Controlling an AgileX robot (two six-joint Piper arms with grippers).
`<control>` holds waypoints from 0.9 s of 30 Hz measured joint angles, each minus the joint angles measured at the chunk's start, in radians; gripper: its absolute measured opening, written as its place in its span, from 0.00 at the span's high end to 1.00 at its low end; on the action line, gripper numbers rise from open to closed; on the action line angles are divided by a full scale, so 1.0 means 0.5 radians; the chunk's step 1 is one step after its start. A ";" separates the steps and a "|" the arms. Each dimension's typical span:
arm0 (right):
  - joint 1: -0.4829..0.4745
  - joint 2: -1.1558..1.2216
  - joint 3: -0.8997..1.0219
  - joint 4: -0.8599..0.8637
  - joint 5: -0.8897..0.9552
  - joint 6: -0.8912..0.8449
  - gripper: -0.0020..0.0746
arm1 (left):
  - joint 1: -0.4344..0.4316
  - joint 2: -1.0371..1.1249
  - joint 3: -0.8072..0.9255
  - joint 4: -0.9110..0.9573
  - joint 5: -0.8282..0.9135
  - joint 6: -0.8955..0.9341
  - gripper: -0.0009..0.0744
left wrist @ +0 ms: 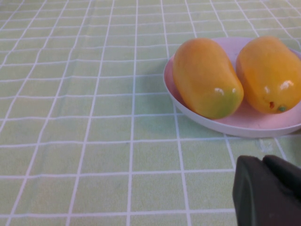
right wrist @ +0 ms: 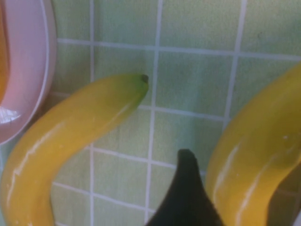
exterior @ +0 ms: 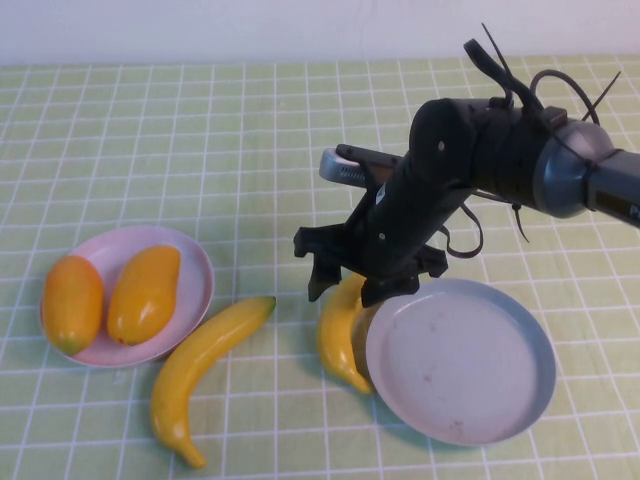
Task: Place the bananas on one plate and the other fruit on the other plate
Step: Put another type of fruit in the right plate
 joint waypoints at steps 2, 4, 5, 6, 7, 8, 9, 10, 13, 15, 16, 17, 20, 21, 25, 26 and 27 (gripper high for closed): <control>0.000 0.000 0.000 -0.021 0.017 0.013 0.37 | 0.000 0.000 0.000 0.000 0.000 0.000 0.99; 0.000 0.000 0.000 -0.030 0.033 0.021 0.37 | 0.000 0.000 0.000 0.000 0.000 0.000 0.99; 0.000 0.000 0.000 -0.035 0.043 0.023 0.37 | 0.000 0.000 0.000 0.000 0.000 0.000 0.99; 0.000 0.000 0.000 -0.035 0.047 0.026 0.37 | 0.000 0.000 0.000 0.000 0.000 0.000 0.99; 0.000 0.000 0.000 -0.035 0.056 0.026 0.37 | 0.000 0.000 0.000 0.000 0.000 0.000 0.99; 0.000 0.000 0.000 -0.035 0.060 0.026 0.37 | 0.000 0.000 0.000 0.000 0.000 0.000 0.99; 0.000 0.004 0.000 -0.035 0.060 0.028 0.37 | 0.000 0.000 0.000 0.000 0.000 0.000 0.99; 0.000 0.013 0.000 -0.035 0.060 0.028 0.37 | 0.000 0.000 0.000 0.000 0.000 0.000 0.99; 0.000 0.056 0.000 -0.035 0.026 0.028 0.37 | 0.000 0.000 0.000 0.000 0.000 0.000 0.99; 0.000 0.091 0.000 -0.030 -0.027 0.028 0.37 | 0.000 0.000 0.000 0.000 0.000 0.000 0.99; 0.000 0.104 0.000 -0.020 -0.054 0.028 0.37 | 0.000 0.000 0.000 0.000 0.000 0.000 0.99; 0.000 0.120 0.000 -0.012 -0.078 0.028 0.37 | 0.000 0.000 0.000 0.000 0.000 0.000 0.99; 0.000 0.147 0.000 0.001 -0.110 0.028 0.37 | 0.000 0.000 0.000 0.000 0.000 0.000 0.99; 0.000 0.157 0.000 0.001 -0.109 0.028 0.37 | 0.000 0.000 0.000 0.000 0.000 0.000 0.99; 0.001 0.191 0.000 0.001 -0.140 0.028 0.40 | 0.000 0.000 0.000 0.000 0.000 0.000 0.99; 0.001 0.191 0.000 0.001 -0.145 0.028 0.42 | 0.000 0.000 0.000 0.000 0.000 0.000 0.99; 0.005 0.195 0.000 0.001 -0.151 0.028 0.45 | 0.000 0.000 0.000 0.000 0.000 0.000 0.99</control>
